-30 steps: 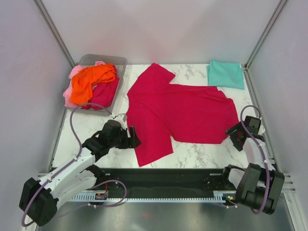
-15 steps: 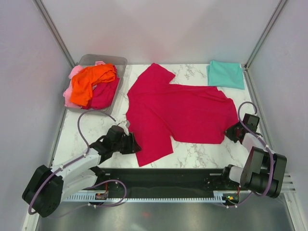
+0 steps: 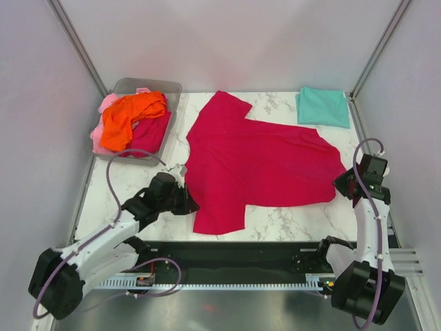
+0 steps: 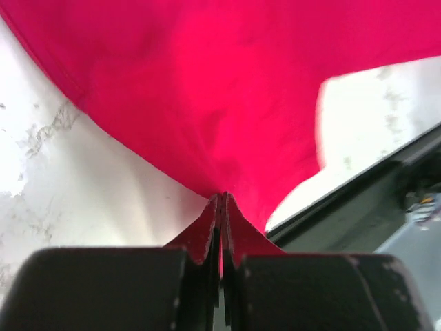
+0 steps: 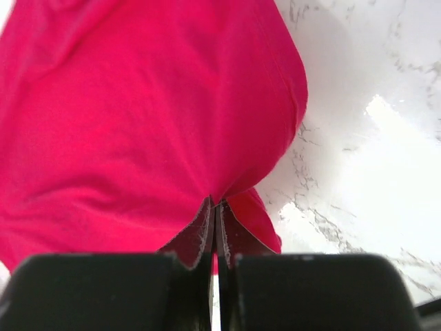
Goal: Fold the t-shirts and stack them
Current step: Flatten the tshirt out, then fold the tshirt
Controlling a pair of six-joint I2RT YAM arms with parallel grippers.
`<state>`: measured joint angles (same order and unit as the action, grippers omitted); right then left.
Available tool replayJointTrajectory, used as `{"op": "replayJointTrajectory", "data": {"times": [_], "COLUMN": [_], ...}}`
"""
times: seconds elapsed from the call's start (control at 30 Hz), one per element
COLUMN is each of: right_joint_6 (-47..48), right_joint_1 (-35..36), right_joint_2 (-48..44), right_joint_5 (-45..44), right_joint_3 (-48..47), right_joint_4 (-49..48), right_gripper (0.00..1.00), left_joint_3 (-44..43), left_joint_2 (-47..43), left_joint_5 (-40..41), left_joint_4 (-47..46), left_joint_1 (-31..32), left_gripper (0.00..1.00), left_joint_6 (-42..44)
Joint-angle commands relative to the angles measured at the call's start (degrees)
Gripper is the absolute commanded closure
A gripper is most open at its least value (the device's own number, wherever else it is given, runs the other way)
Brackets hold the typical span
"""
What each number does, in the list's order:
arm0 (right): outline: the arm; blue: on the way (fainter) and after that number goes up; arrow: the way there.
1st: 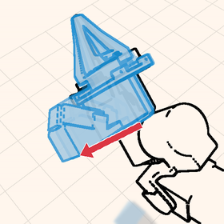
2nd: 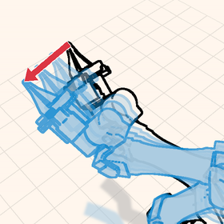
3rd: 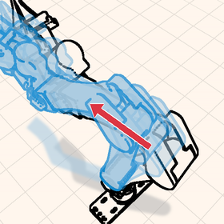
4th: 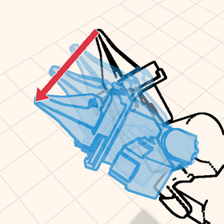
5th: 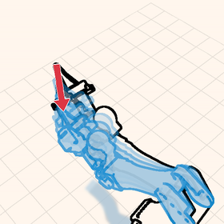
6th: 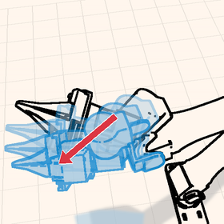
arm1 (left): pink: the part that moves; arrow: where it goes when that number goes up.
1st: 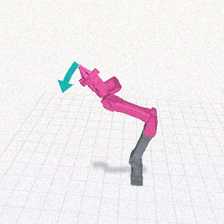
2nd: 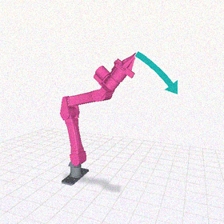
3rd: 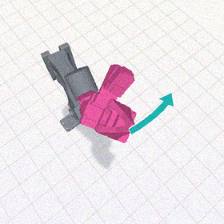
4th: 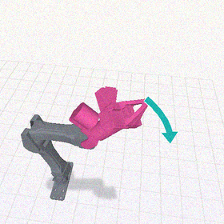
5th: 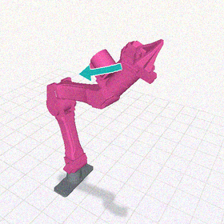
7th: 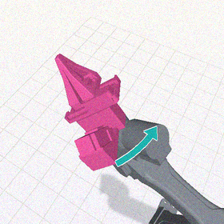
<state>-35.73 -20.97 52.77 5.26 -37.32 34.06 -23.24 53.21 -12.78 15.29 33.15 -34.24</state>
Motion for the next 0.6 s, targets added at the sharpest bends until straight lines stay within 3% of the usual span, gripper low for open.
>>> {"op": "replayJointTrajectory", "data": {"times": [0.0, 0.07, 0.17, 0.23, 0.27, 0.3, 0.37, 0.4, 0.57], "right_joint_6": [1.62, 1.62, 1.53, 2.32, 3.81, 6.52, 11.81, 12.08, 6.82], "right_joint_1": [-0.12, -0.12, 0.14, 1.71, 5.03, 7.06, 10.93, 11.39, 11.48], "right_joint_2": [-1.89, -0.32, 6.95, 13.55, 23.07, 28.91, 43.55, 44.95, 28.81], "right_joint_5": [-3.76, -3.76, -1.05, 0.80, 1.33, 1.34, -0.68, -1.12, -12.18], "right_joint_3": [-8.01, -9.96, -12.42, -14.61, -19.50, -23.46, -34.51, -35.01, -21.25], "right_joint_4": [8.56, 8.57, 4.36, -1.68, -2.59, -2.16, 5.72, 6.88, 1.01], "right_gripper": [0.94, 0.90, 0.64, 0.30, 0.12, 0.02, 0.02, 0.02, 0.02], "left_joint_3": [-9.24, -14.86, -19.89, -20.35, -19.91, -19.91, -19.82, -19.82, -18.68], "left_joint_2": [-9.77, -12.42, -12.08, -10.85, -9.37, -8.40, -6.29, -5.93, -6.27], "left_joint_5": [4.24, 5.82, 9.25, 10.31, 10.23, 9.79, 7.95, 6.29, 6.89], "left_joint_4": [12.44, 17.12, 23.72, 24.79, 24.62, 24.53, 23.91, 23.65, 22.42], "left_joint_1": [0.16, 0.16, -0.01, -0.27, -0.36, -0.45, -0.54, -0.54, -0.63], "left_gripper": [0.98, 0.98, 0.98, 0.98, 0.98, 0.98, 0.98, 0.98, 0.98], "left_joint_6": [-1.00, -0.13, 3.28, 4.70, 5.93, 6.37, 7.08, 7.34, 7.43]}}
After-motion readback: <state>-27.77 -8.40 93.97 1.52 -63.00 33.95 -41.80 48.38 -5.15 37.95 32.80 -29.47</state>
